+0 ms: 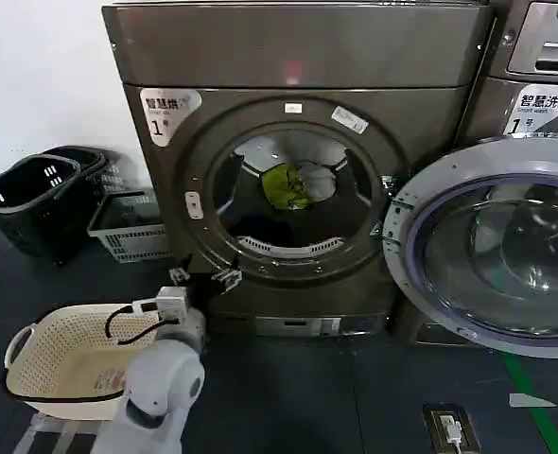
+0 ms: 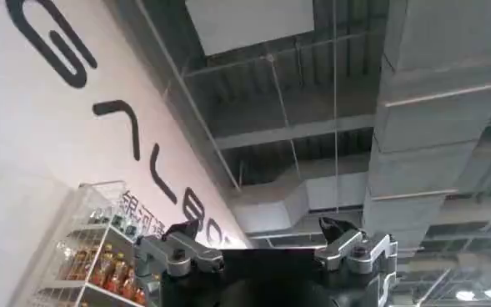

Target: Grasp the clothes from the dryer.

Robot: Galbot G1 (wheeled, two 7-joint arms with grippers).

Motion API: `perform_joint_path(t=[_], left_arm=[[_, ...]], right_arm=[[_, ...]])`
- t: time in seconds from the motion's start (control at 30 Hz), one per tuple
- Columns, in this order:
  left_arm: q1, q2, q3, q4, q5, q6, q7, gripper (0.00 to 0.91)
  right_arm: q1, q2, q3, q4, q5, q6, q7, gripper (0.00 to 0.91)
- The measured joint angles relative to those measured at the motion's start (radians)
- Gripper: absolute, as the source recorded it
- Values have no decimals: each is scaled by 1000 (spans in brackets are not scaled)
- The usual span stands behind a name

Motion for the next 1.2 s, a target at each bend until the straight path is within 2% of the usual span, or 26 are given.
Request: perform_joint_path(t=[1.2], left_arm=[[-4,-9,4,7,2,-1,2,907]], right_arm=[[-1,-1,0,3,4,21,-7,907]])
